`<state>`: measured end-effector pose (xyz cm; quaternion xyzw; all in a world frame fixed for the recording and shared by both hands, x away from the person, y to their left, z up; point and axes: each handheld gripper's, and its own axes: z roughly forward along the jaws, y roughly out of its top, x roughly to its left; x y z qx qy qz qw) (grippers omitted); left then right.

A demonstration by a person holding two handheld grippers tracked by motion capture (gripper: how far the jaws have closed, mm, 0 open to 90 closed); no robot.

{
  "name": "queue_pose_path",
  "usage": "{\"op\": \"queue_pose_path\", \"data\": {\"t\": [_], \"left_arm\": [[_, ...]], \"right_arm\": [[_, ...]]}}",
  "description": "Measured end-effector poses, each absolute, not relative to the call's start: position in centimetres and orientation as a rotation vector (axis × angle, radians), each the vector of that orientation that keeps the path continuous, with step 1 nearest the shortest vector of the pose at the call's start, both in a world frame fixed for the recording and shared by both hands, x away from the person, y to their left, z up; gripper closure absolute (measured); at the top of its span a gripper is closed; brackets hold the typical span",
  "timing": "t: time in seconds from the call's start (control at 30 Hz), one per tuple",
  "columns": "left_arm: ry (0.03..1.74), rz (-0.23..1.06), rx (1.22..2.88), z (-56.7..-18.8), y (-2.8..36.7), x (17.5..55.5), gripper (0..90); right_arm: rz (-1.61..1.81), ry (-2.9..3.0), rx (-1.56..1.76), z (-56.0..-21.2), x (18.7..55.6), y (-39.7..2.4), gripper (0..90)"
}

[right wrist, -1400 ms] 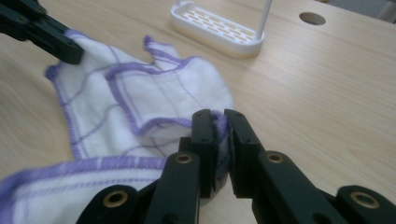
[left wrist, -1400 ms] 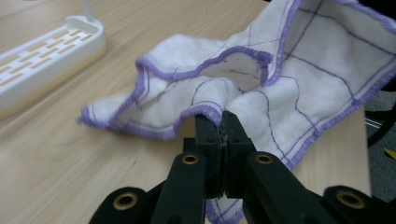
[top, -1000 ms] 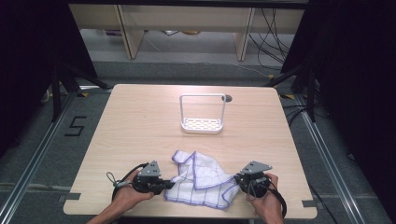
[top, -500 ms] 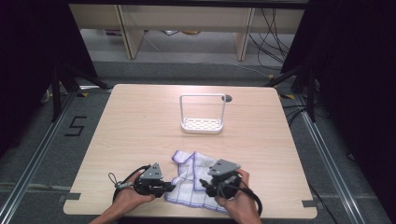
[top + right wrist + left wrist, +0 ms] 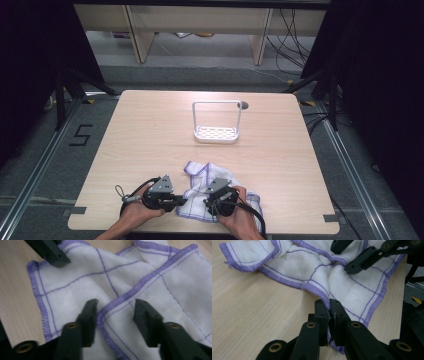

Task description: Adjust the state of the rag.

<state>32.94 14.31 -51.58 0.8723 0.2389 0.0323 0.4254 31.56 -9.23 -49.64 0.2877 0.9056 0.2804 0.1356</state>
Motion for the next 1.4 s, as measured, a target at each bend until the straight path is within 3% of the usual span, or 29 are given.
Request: {"op": "queue_pose_path", "data": {"t": [0.03, 0.1, 0.5, 0.93, 1.17, 1.4], "left_arm": [[0.596, 0.08, 2.183, -51.6, 14.3, 33.0, 85.1], [0.585, 0.09, 2.2, -51.6, 14.5, 33.1, 85.5], [0.545, 0.1, 2.214, -51.4, 14.1, 32.7, 88.0], [0.568, 0.061, 2.195, -51.1, 14.7, 31.9, 88.1], [0.559, 0.055, 2.182, -50.7, 15.6, 30.9, 88.1], [0.546, 0.054, 2.212, -51.0, 15.9, 30.7, 88.1]], "right_arm": [[0.833, 2.615, 0.836, -49.5, 31.7, -9.6, 75.0], [0.866, 2.618, 0.799, -48.7, 31.8, -10.1, 79.1], [1.143, 2.623, 0.928, -46.5, 32.7, -13.6, 82.9], [1.057, 2.438, 0.957, -43.8, 33.5, -16.8, 87.8], [0.994, 2.323, 1.083, -43.0, 36.3, -20.9, 87.9], [0.87, 2.296, 1.212, -45.7, 40.9, -23.8, 87.9]]}}
